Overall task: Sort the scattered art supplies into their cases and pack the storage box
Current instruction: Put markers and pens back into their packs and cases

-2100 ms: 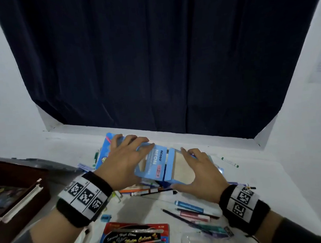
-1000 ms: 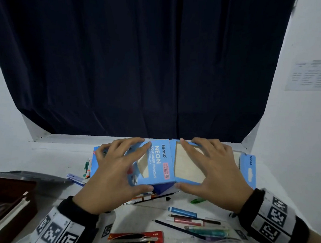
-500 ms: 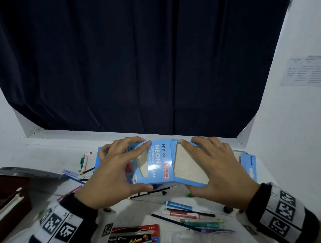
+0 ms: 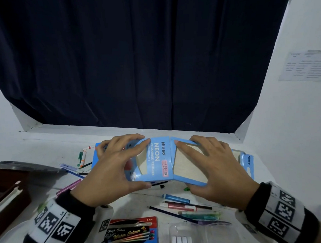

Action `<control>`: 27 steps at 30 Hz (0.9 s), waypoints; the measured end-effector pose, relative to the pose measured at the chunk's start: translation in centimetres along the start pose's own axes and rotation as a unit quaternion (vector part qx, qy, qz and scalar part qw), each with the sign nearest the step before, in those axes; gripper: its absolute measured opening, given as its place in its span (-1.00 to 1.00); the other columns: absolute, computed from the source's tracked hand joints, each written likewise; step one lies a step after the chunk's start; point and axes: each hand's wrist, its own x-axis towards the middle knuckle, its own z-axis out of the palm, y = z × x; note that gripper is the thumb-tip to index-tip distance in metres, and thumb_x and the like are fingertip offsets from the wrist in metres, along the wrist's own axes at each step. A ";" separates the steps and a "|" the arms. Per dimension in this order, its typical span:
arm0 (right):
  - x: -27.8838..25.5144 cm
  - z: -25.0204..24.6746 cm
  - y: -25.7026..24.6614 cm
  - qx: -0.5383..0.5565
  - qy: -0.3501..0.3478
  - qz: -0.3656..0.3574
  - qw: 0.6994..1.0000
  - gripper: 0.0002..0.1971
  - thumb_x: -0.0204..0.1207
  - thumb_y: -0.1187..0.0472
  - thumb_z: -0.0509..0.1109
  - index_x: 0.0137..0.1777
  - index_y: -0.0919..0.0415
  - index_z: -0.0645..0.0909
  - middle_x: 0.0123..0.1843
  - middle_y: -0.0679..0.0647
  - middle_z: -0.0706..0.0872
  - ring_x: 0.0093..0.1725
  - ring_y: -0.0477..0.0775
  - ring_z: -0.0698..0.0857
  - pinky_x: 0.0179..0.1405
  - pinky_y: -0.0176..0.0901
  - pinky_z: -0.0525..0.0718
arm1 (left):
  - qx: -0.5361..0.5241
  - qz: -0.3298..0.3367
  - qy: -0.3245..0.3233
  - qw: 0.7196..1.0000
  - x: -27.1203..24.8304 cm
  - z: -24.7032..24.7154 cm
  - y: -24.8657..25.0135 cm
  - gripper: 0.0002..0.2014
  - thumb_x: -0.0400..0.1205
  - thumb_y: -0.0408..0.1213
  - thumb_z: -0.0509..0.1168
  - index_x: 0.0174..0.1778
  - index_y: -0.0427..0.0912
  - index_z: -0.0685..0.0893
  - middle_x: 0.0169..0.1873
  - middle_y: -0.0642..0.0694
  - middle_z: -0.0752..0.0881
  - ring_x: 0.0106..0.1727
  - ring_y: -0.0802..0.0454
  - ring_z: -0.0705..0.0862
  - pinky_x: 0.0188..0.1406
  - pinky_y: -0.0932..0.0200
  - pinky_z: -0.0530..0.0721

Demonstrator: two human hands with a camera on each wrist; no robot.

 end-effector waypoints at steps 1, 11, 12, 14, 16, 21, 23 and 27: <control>0.0 0.1 0.0 -0.002 -0.003 -0.001 1.000 -0.03 0.35 -0.38 0.24 0.69 -0.30 -0.19 0.61 -0.05 0.24 0.54 0.07 0.26 0.55 0.22 0.27 | 0.003 0.003 -0.004 1.000 -0.1 0.0 0.1 -0.03 0.24 0.48 0.37 0.62 0.35 0.31 0.48 0.50 0.22 0.37 0.45 0.27 0.53 0.15 -0.09; -0.4 -0.1 0.4 -0.003 -0.036 -0.007 0.999 -0.05 0.30 -0.49 0.11 0.69 -0.26 -0.08 0.64 -0.11 0.16 0.54 -0.03 0.15 0.53 0.06 0.21 | 0.011 0.018 -0.022 1.000 -0.3 0.4 0.3 -0.04 0.28 0.49 0.35 0.64 0.31 0.30 0.49 0.45 0.20 0.50 0.39 0.14 0.53 0.16 -0.08; -0.5 -0.1 0.5 0.001 -0.042 -0.008 0.999 -0.04 0.28 -0.51 0.09 0.70 -0.26 -0.09 0.65 -0.13 0.13 0.55 -0.04 0.13 0.54 0.04 0.19 | 0.011 0.020 -0.027 0.999 -0.4 0.5 0.3 -0.04 0.29 0.49 0.34 0.65 0.31 0.30 0.50 0.42 0.21 0.51 0.37 0.14 0.54 0.13 -0.06; -0.8 0.0 0.6 0.009 -0.054 -0.006 0.998 -0.01 0.26 -0.55 0.06 0.69 -0.27 -0.12 0.65 -0.17 0.07 0.56 -0.07 0.08 0.56 0.01 0.17 | 0.005 0.022 -0.034 0.999 -0.4 0.9 0.3 -0.04 0.31 0.50 0.32 0.65 0.30 0.29 0.51 0.40 0.21 0.47 0.41 0.14 0.54 0.10 -0.02; -1.2 0.2 0.7 0.011 -0.055 0.000 0.998 -0.02 0.26 -0.54 0.08 0.69 -0.26 -0.07 0.64 -0.17 0.08 0.55 -0.08 0.09 0.54 -0.03 0.17 | -0.003 0.022 -0.037 0.999 -0.5 1.4 0.3 -0.05 0.31 0.51 0.31 0.65 0.31 0.28 0.50 0.44 0.19 0.41 0.49 0.13 0.54 0.09 -0.01; -2.5 1.6 1.5 0.012 -0.038 -0.002 0.999 -0.04 0.30 -0.46 0.32 0.68 -0.18 0.09 0.61 -0.09 0.25 0.51 -0.01 0.26 0.43 0.02 0.33 | -0.020 0.021 -0.039 0.999 -0.6 2.9 0.4 -0.04 0.30 0.50 0.34 0.65 0.33 0.27 0.50 0.51 0.13 0.41 0.53 0.13 0.55 0.04 0.05; -2.9 2.0 1.7 0.000 -0.042 -0.016 0.999 -0.05 0.30 -0.45 0.31 0.68 -0.15 0.12 0.61 -0.04 0.29 0.51 0.05 0.32 0.42 0.08 0.36 | -0.020 0.031 -0.046 0.998 -0.6 3.5 0.4 -0.04 0.31 0.48 0.37 0.65 0.33 0.25 0.51 0.49 0.14 0.49 0.50 0.05 0.55 0.02 0.09; -3.4 2.4 1.8 -0.007 -0.045 -0.054 0.998 -0.06 0.32 -0.48 0.31 0.66 -0.08 0.22 0.58 -0.03 0.38 0.50 0.05 0.39 0.42 0.13 0.40 | -0.020 0.058 -0.073 0.995 -0.6 4.5 0.6 -0.02 0.33 0.46 0.36 0.68 0.31 0.20 0.55 0.38 0.18 0.60 0.38 0.03 0.59 0.03 0.01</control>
